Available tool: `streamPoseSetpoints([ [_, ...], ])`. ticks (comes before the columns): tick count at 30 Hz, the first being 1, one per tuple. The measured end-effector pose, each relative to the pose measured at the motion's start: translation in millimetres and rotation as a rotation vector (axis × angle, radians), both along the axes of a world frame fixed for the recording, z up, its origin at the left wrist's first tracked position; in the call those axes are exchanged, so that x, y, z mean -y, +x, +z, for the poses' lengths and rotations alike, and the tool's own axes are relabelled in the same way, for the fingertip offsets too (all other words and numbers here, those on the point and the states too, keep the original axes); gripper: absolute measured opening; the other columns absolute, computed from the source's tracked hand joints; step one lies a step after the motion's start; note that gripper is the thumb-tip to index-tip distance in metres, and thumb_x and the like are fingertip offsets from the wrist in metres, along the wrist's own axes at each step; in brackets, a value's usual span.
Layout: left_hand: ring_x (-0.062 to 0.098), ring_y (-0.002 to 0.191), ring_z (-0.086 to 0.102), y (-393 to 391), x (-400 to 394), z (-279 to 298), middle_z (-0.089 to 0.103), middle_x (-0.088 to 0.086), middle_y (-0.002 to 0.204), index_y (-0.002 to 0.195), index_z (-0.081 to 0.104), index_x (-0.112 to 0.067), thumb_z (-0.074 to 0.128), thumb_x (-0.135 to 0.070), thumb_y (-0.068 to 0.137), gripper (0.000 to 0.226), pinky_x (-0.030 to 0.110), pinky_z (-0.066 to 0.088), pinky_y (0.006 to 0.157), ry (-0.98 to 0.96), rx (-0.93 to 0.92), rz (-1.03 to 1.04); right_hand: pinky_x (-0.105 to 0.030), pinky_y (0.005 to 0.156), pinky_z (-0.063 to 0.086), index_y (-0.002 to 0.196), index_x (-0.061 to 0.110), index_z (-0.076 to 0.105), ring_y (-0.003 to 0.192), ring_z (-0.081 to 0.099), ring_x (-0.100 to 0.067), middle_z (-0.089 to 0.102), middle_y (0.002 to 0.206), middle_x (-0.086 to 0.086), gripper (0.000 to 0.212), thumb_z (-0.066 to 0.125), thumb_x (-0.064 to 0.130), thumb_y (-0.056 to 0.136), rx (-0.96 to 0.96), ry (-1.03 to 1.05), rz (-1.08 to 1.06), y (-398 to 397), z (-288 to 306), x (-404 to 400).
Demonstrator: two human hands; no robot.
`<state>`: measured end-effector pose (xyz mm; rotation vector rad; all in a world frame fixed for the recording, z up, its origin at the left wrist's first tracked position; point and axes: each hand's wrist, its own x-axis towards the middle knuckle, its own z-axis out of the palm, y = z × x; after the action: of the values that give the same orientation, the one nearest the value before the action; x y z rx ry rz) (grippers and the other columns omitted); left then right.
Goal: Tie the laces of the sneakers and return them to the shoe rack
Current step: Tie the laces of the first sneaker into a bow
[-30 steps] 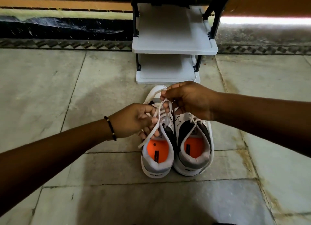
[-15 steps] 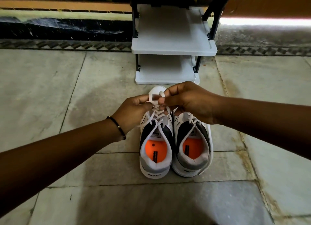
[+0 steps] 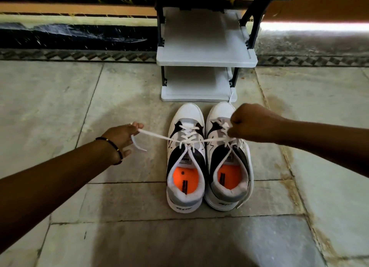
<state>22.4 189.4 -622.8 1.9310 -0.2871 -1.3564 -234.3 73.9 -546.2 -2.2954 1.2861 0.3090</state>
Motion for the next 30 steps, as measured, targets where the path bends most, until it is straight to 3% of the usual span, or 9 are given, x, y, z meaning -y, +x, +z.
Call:
streamPoseSetpoints([
  [3, 0.024, 0.111, 0.048, -1.4, -2.5, -11.0, 0.046, 0.008, 0.136, 0.110, 0.057, -0.010, 0.057, -0.028, 0.086, 0.030, 0.037, 0.037, 0.087, 0.183, 0.085, -0.052, -0.027, 0.056, 0.037, 0.074, 0.015, 0.056, 0.068, 0.054, -0.015, 0.054, 0.074, 0.003, 0.035, 0.053, 0.047, 0.087, -0.203, -0.175, 0.189, -3.6, -5.1, -6.7],
  [5, 0.033, 0.122, 0.043, -9.0, -1.3, -16.7, 0.043, 0.013, 0.137, 0.125, 0.047, -0.003, 0.063, -0.029, 0.082, 0.053, 0.039, 0.040, 0.093, 0.224, 0.241, -0.181, -0.029, 0.064, 0.038, 0.100, 0.015, 0.058, 0.095, 0.056, -0.021, 0.055, 0.099, -0.001, 0.038, 0.050, 0.050, 0.087, -0.105, -0.403, 0.352, 1.2, -3.2, -15.6],
  [7, 0.034, 0.129, 0.038, -18.7, -0.2, -18.6, 0.038, 0.016, 0.143, 0.133, 0.040, -0.006, 0.063, -0.025, 0.081, 0.060, 0.041, 0.036, 0.106, 0.084, 0.514, -0.371, -0.031, 0.071, 0.043, 0.111, 0.016, 0.057, 0.110, 0.051, -0.023, 0.055, 0.114, -0.003, 0.042, 0.051, 0.049, 0.086, -0.015, -0.412, 0.434, 12.0, -4.8, -22.8],
  [11, 0.026, 0.130, 0.039, -51.7, -0.4, -5.3, 0.046, 0.011, 0.139, 0.134, 0.041, -0.018, 0.054, -0.012, 0.086, 0.049, 0.041, 0.029, 0.111, -0.367, 0.727, -0.786, -0.040, 0.078, 0.051, 0.097, 0.016, 0.065, 0.098, 0.059, -0.025, 0.066, 0.102, -0.006, 0.035, 0.059, 0.047, 0.082, 0.055, -0.109, 0.365, 30.0, -29.8, -36.3],
  [14, 0.021, 0.113, 0.053, -64.2, -3.8, -3.2, 0.059, 0.007, 0.121, 0.109, 0.063, -0.015, 0.053, -0.006, 0.085, 0.028, 0.029, 0.039, 0.098, -0.520, 0.730, -0.817, -0.036, 0.072, 0.050, 0.083, 0.013, 0.063, 0.087, 0.061, -0.026, 0.068, 0.090, -0.008, 0.027, 0.060, 0.040, 0.083, 0.099, -0.103, 0.351, 31.3, -44.2, -42.3],
  [17, 0.022, 0.105, 0.055, -59.5, -5.8, -5.2, 0.062, 0.003, 0.111, 0.091, 0.064, -0.016, 0.049, -0.017, 0.085, 0.016, 0.034, 0.045, 0.089, -0.549, 0.781, -0.853, -0.033, 0.068, 0.046, 0.072, 0.017, 0.058, 0.082, 0.062, -0.026, 0.068, 0.082, -0.008, 0.017, 0.061, 0.029, 0.084, 0.181, -0.074, 0.300, 27.7, -48.0, -42.1],
  [19, 0.024, 0.100, 0.054, -53.9, -4.9, -2.7, 0.063, 0.001, 0.104, 0.090, 0.061, -0.019, 0.040, -0.030, 0.083, 0.025, 0.035, 0.044, 0.081, -0.555, 0.898, -0.929, -0.035, 0.067, 0.048, 0.070, 0.018, 0.058, 0.079, 0.062, -0.025, 0.068, 0.078, -0.007, 0.016, 0.061, 0.026, 0.084, 0.221, -0.054, 0.296, 26.9, -42.6, -39.7],
  [24, 0.030, 0.084, 0.058, -44.6, 3.8, 13.4, 0.069, 0.000, 0.083, 0.086, 0.064, -0.021, 0.056, -0.013, 0.077, 0.015, 0.033, 0.032, 0.071, -0.622, 1.345, -1.057, -0.039, 0.067, 0.049, 0.071, 0.014, 0.060, 0.078, 0.059, -0.026, 0.067, 0.078, -0.009, 0.013, 0.059, 0.020, 0.083, 0.269, -0.218, 0.411, 22.7, -23.9, -24.0],
  [30, 0.026, 0.075, 0.063, -35.6, -6.2, 8.3, 0.066, -0.005, 0.067, 0.072, 0.064, -0.025, 0.072, -0.011, 0.066, 0.017, 0.034, 0.043, 0.066, -0.523, 1.417, -1.157, -0.032, 0.069, 0.047, 0.074, 0.016, 0.062, 0.089, 0.060, -0.026, 0.067, 0.088, -0.008, 0.012, 0.052, 0.013, 0.080, 0.083, -0.174, 0.479, 10.1, -37.8, -37.3],
])
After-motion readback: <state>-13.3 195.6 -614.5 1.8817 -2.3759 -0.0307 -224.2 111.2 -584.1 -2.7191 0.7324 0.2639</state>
